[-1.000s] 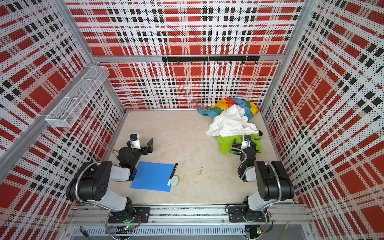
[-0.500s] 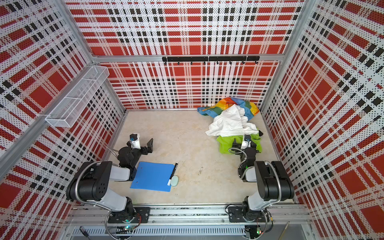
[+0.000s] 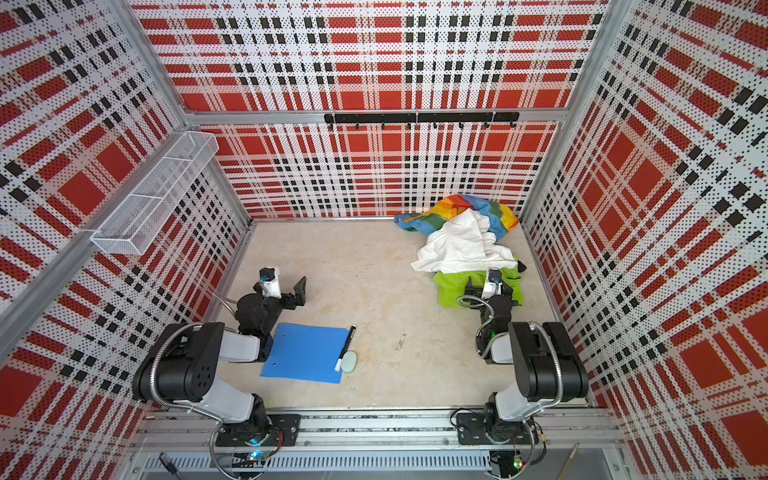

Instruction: Pick out a specific cloth from the pile

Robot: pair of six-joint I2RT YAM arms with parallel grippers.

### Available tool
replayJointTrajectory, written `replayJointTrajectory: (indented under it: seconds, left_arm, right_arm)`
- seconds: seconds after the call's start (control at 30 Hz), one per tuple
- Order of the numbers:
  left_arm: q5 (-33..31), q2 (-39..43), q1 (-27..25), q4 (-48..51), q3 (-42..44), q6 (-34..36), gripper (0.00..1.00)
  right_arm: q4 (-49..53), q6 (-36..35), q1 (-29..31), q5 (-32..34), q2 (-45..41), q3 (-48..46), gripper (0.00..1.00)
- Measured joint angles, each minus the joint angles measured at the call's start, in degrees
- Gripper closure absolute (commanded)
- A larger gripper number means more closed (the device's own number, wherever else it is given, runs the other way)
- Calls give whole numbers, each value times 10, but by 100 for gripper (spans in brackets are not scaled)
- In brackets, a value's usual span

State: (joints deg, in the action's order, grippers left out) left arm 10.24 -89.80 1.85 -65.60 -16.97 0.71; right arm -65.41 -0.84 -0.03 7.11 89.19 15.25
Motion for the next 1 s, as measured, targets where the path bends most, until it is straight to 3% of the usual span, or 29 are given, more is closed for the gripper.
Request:
replayJointTrajectory:
  seconds: [0.8, 1.0]
  left_arm:
    - [13, 0, 17, -36, 24, -7, 1]
    - [3, 32, 17, -19, 32, -9, 1]
  right_arm:
    - [-22, 2, 0, 9, 0, -12, 0]
    - [-14, 5, 0, 26, -64, -37, 0]
